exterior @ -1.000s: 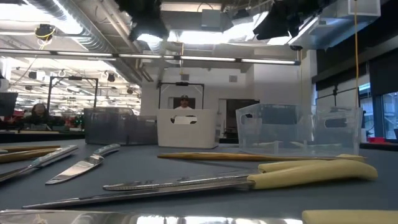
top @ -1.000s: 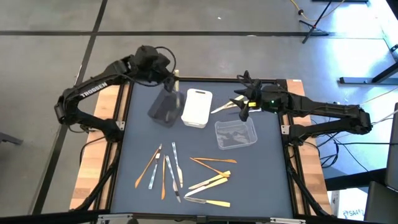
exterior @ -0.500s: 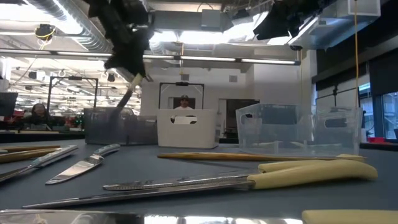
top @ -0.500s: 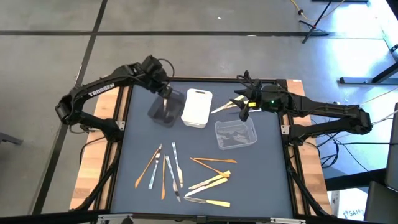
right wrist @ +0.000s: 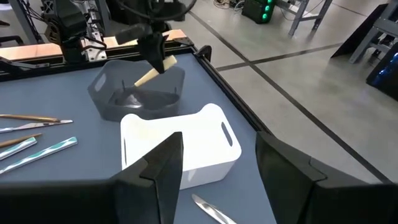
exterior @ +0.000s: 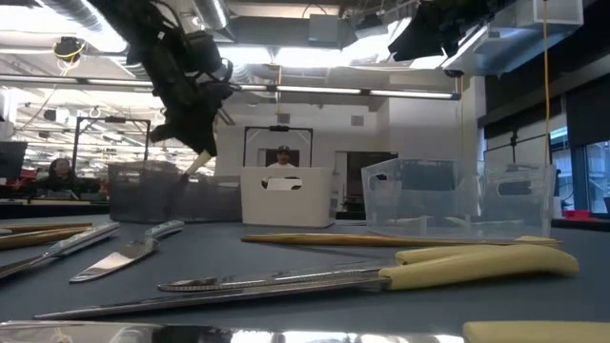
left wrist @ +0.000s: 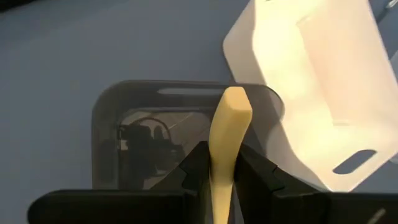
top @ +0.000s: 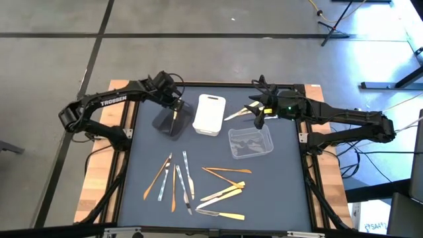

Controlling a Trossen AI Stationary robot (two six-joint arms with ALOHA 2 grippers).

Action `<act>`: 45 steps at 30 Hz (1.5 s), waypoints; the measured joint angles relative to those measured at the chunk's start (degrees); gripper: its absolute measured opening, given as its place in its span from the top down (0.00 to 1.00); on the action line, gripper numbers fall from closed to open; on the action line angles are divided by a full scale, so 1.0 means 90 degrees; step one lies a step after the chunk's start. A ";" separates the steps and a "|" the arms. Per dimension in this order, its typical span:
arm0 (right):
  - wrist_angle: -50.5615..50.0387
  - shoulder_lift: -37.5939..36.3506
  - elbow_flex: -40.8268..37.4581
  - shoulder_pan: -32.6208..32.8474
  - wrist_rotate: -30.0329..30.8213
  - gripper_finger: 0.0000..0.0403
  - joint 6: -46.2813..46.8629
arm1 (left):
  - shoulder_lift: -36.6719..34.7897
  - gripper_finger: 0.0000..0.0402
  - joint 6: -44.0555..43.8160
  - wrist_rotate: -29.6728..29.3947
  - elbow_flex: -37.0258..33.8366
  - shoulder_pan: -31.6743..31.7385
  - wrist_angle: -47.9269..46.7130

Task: Sort silverware by color (type)
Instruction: Put the yellow knife into the black bin, then put the top green knife into the transparent bin

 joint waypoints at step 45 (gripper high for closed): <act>-0.0114 -0.0015 0.0000 0.0000 -0.0002 0.54 -0.0001 | 0.0000 0.73 -0.0035 -0.1197 -0.0230 0.0000 0.0279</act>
